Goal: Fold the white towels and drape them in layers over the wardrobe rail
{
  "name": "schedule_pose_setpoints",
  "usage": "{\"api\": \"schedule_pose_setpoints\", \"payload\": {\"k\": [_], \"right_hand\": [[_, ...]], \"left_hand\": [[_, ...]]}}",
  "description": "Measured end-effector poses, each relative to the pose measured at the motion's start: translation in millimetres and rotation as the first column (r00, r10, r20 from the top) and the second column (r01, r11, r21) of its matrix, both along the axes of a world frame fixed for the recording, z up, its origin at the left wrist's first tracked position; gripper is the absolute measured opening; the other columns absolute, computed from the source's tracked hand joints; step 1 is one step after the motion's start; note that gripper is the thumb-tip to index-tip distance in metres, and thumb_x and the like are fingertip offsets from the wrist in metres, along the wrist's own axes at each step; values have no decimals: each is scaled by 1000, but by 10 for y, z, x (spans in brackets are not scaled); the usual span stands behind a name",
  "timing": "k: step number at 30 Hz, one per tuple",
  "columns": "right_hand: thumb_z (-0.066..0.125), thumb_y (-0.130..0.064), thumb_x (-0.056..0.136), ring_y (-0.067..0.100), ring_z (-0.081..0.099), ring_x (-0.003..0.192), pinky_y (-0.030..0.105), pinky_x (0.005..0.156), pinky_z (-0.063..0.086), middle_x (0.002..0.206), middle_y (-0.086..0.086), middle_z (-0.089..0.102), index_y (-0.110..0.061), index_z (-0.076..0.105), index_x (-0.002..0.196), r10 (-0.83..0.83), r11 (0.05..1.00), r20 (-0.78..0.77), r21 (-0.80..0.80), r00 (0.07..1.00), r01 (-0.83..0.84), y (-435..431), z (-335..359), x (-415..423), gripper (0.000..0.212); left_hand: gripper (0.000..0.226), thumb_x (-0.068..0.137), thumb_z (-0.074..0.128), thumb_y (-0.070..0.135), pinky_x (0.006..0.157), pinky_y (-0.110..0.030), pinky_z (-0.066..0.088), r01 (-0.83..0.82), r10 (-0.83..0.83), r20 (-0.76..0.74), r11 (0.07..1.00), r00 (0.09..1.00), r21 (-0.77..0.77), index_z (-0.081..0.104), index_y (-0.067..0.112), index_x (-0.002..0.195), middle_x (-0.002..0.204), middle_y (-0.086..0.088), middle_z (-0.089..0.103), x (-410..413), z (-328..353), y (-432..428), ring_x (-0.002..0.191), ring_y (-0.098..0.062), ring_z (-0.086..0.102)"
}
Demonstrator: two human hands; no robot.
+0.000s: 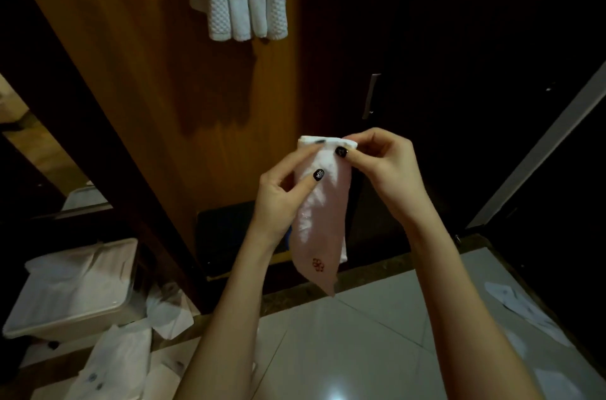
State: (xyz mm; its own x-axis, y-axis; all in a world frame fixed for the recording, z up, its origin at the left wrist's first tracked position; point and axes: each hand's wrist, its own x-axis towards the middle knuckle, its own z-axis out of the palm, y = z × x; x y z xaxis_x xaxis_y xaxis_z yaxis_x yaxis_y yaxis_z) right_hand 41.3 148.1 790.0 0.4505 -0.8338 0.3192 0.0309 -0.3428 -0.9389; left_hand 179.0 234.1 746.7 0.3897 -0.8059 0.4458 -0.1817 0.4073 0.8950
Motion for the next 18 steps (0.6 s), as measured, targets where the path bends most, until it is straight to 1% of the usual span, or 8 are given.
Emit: {"api": "schedule_pose_setpoints", "payload": {"k": [3, 5, 9, 10, 12, 14, 16, 18], "right_hand": [[72, -6, 85, 6, 68, 79, 16, 67, 50, 87, 2, 72, -7, 70, 91, 18, 1000, 18, -16, 1000, -18, -186, 211, 99, 6], [68, -7, 89, 3, 65, 76, 15, 64, 48, 87, 2, 70, -8, 69, 95, 16, 1000, 25, -23, 1000, -16, -297, 308, 171, 6], [58, -17, 96, 13, 64, 90, 27, 75, 51, 96, -4, 63, -22, 54, 100, -183, 974, 20, -135, 983, 184, -410, 275, 210, 7], [57, -19, 96, 10, 63, 88, 27, 74, 50, 94, -5, 61, -22, 53, 100, -204, 969, 0, -141, 979, 202, -381, 220, 196, 5], [56, -23, 97, 3, 56, 73, 21, 65, 45, 86, -5, 60, -21, 53, 97, -193, 971, -52, -157, 980, 183, -300, 55, 178, 4], [59, -27, 95, 3, 49, 65, 19, 59, 40, 80, 2, 58, -16, 52, 92, -168, 972, -120, -186, 979, 144, -234, -108, 179, 14], [64, -27, 92, 2, 42, 62, 19, 57, 36, 73, 3, 49, -10, 48, 82, -180, 966, -182, -219, 967, 138, -234, -224, 212, 26], [67, -25, 88, 4, 40, 62, 19, 55, 34, 72, -2, 45, -11, 44, 74, -263, 947, -271, -256, 926, 194, -301, -304, 250, 31]], "left_hand": [[37, 85, 64, -7, 88, -19, 50, 4, -3, 51, 1000, 999, -23, 69, 25, 104, 110, 3, 68, 70, 167, -175, 107, -6, 64], [33, 85, 66, -5, 87, -19, 50, -6, 6, 15, 999, 1000, -34, 70, 23, 102, 108, 8, 69, 109, 297, -321, 105, -6, 65], [30, 87, 66, 0, 94, -23, 50, -96, 97, 4, 989, 995, -112, 68, 21, 108, 108, 15, 68, 136, 581, -582, 108, -5, 63], [30, 88, 65, 1, 98, -26, 49, -116, 118, 11, 985, 993, -131, 66, 20, 112, 112, 13, 66, 161, 649, -647, 112, -6, 61], [32, 90, 62, 2, 104, -38, 47, -138, 140, 2, 977, 990, -160, 63, 19, 117, 118, 6, 64, 241, 778, -779, 118, -12, 58], [33, 90, 61, 8, 105, -47, 44, -129, 128, -21, 976, 992, -178, 60, 20, 120, 125, 0, 62, 325, 899, -894, 123, -17, 55], [35, 89, 59, 11, 107, -48, 43, -130, 126, -35, 975, 991, -178, 59, 22, 122, 130, -1, 59, 386, 997, -993, 125, -18, 53], [35, 89, 57, 10, 108, -46, 42, -141, 134, -54, 974, 990, -177, 58, 25, 121, 132, 0, 58, 433, 1079, -1077, 127, -16, 52]]}}
